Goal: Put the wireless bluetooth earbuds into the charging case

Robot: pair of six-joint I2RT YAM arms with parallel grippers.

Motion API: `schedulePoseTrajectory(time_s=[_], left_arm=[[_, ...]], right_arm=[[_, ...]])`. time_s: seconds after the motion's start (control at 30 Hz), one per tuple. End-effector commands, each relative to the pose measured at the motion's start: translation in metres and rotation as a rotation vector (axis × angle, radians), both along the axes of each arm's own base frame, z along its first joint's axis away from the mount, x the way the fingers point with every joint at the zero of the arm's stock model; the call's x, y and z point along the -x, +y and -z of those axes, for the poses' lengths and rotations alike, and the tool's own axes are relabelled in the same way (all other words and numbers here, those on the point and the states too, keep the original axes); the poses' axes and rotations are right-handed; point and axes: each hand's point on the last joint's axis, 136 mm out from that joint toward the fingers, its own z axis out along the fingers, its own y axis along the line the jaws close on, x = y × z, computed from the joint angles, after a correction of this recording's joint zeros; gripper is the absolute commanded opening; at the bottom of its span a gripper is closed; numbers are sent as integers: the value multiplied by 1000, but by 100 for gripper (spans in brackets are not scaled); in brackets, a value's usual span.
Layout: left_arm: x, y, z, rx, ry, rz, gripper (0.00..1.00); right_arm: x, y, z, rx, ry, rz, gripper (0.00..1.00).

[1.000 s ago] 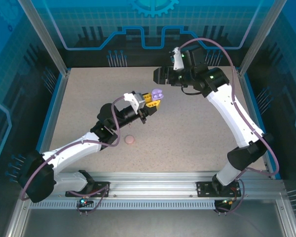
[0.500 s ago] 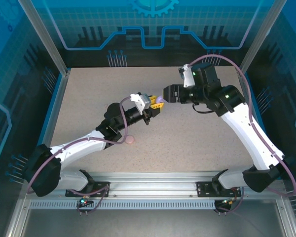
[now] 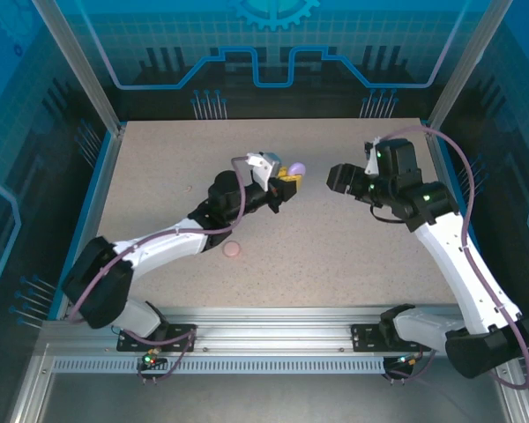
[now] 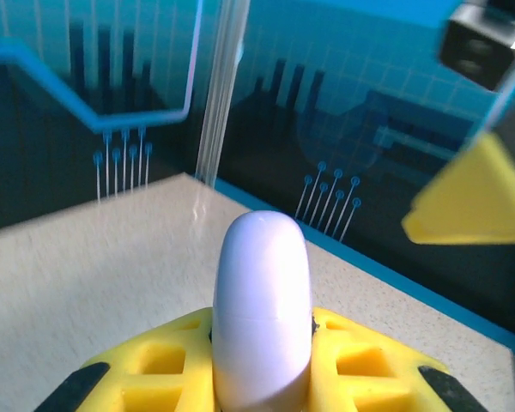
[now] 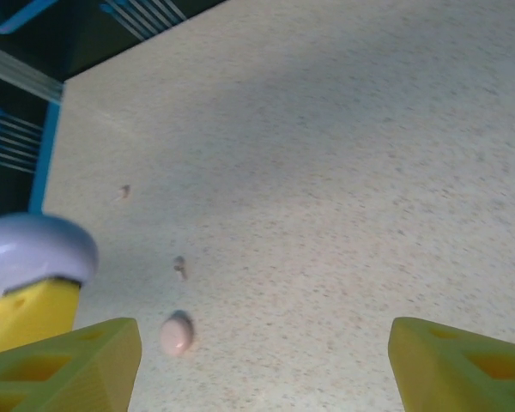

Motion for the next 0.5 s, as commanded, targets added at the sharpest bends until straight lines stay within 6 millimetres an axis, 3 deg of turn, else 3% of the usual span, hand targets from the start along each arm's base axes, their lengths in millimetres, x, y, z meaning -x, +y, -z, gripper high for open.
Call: schedulePoseTrajectory(time_s=[0.0,0.23,0.47], left_arm=[[-15,-15,39,71,283,-45,0],[-40,-69,118,90,670,-63,0],[-61,-122,166,94,866,-65,0]], right_arm=[[0,-20,22,23,21,96,78],[10,-29,49,81,44,82,78],[19,-32,54,90,22,59,79]])
